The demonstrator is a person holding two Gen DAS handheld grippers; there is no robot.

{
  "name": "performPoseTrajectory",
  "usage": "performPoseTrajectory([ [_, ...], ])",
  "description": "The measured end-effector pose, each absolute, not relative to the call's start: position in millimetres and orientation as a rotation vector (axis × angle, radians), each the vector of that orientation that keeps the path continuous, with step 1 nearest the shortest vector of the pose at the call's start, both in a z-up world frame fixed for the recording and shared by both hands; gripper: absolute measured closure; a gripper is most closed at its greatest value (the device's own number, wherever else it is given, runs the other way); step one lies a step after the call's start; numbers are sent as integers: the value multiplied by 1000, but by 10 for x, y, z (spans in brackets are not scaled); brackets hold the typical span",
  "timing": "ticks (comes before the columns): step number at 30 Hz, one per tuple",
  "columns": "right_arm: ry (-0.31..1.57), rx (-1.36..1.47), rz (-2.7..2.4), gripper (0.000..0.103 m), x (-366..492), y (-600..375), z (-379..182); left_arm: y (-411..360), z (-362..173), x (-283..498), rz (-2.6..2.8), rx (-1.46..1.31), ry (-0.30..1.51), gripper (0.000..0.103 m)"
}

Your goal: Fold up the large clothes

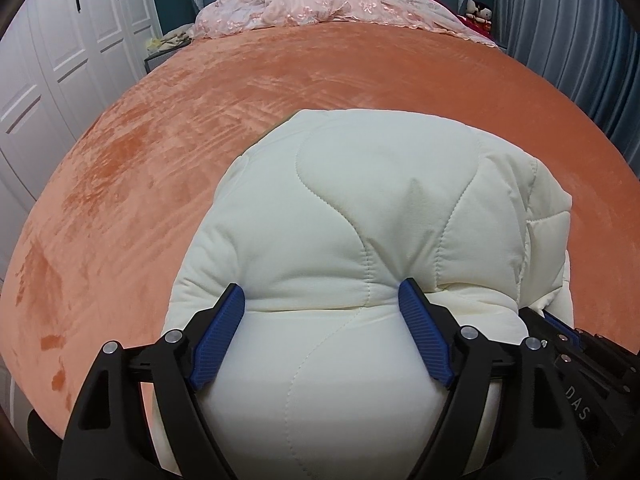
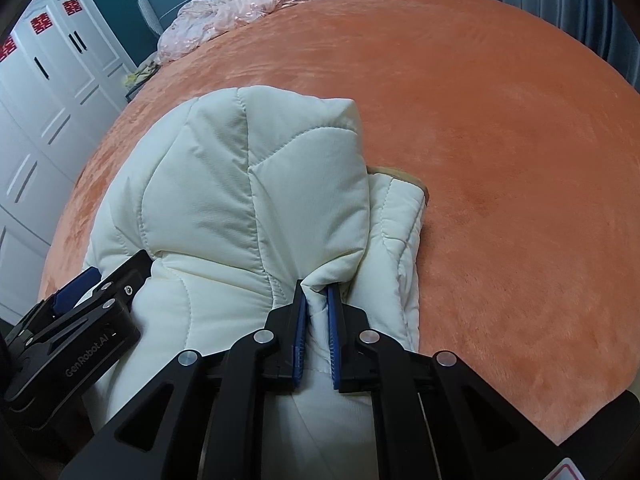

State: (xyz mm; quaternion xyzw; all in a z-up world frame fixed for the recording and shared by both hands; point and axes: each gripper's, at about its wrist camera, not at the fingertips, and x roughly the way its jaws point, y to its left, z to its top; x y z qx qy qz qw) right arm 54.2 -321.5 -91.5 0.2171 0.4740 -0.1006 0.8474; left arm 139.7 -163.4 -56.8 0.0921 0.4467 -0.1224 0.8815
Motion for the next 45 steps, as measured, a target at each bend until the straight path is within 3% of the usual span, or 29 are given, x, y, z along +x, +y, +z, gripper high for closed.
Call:
performPoseTrajectory([
  [7, 1014, 529, -177, 93, 495, -3340, -747, -1561, -458, 1415, -285, 172, 973, 26],
  [9, 987, 599, -159, 83, 323, -3428, -526, -1405, -300, 1383, -308, 113, 1021, 26],
  [16, 994, 603, -64, 83, -304, -3326, -175, -918, -41, 930, -369, 28, 1105, 27],
  [18, 1006, 610, -41, 69, -425, -3259, -195, -839, -66, 803, -385, -4, 1133, 27],
  [20, 1028, 621, -36, 62, -484, -3204, -234, -796, -108, 684, -372, 5, 1143, 27],
  [24, 1085, 590, -13, 64, -524, -3059, -379, -801, -186, 547, -350, 64, 1140, 26],
  [27, 1091, 556, -26, 82, -565, -3009, -430, -792, -229, 527, -342, 69, 1147, 25],
  [30, 1081, 551, -13, 91, -594, -2968, -368, -788, -228, 500, -331, 80, 1148, 25],
  [45, 1194, 426, -116, 92, -401, -2708, -754, -854, -420, 428, -288, 123, 1163, 18],
])
